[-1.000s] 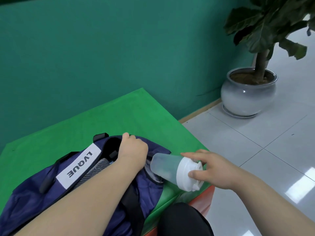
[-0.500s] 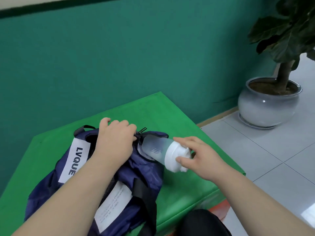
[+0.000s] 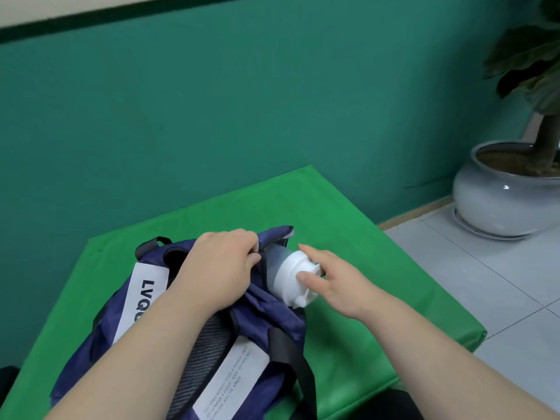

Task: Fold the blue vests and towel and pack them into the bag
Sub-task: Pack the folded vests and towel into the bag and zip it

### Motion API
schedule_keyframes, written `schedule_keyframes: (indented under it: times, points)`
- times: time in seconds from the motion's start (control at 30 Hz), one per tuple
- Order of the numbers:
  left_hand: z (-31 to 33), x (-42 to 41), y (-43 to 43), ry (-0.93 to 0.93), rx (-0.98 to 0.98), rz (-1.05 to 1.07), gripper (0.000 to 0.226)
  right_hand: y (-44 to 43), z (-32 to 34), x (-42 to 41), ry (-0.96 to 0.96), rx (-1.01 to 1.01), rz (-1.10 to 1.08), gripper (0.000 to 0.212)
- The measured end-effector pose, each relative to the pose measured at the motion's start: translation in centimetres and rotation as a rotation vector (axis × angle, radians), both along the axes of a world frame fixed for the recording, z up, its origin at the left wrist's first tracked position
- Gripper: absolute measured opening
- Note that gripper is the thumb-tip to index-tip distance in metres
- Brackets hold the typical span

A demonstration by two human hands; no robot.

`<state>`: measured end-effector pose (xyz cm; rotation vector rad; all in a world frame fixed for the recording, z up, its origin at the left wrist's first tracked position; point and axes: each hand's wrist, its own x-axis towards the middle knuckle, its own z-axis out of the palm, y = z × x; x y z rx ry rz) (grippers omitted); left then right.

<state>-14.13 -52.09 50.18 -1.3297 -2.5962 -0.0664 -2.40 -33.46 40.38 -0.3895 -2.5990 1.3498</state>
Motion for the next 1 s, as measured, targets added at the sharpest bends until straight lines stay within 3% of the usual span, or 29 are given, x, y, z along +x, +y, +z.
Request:
schedule_keyframes:
  times: [0.27, 0.43, 0.57, 0.77, 0.87, 1.0]
  points:
    - [-0.3, -1.4, 6.0, 0.108, -0.277, 0.150, 0.036, -0.5, 0.1, -1.5, 0.000, 0.104, 0.069, 0.069]
    - [-1.5, -2.8, 8.2, 0.044, -0.454, 0.112, 0.022, 0.0, -0.4, -1.5, -0.033, 0.101, 0.081, 0.071]
    - [-2.0, -2.8, 7.6, 0.036, -0.335, 0.003, 0.013, 0.1, -0.7, -1.5, -0.041, 0.053, 0.062, 0.076]
    - [-2.0, -1.9, 4.7, -0.047, -0.152, -0.089, 0.020, -1.6, 0.2, -2.9, -0.059, -0.124, -0.094, 0.109]
    - [-1.6, -1.8, 3.0, -0.101, -0.134, -0.112, 0.016, -2.9, -0.5, -3.9, -0.011, -0.119, -0.152, 0.094]
    - [-2.0, -1.3, 1.3, -0.110, -0.175, -0.143, 0.013, -4.1, -1.5, -5.2, -0.001, -0.057, -0.172, 0.039]
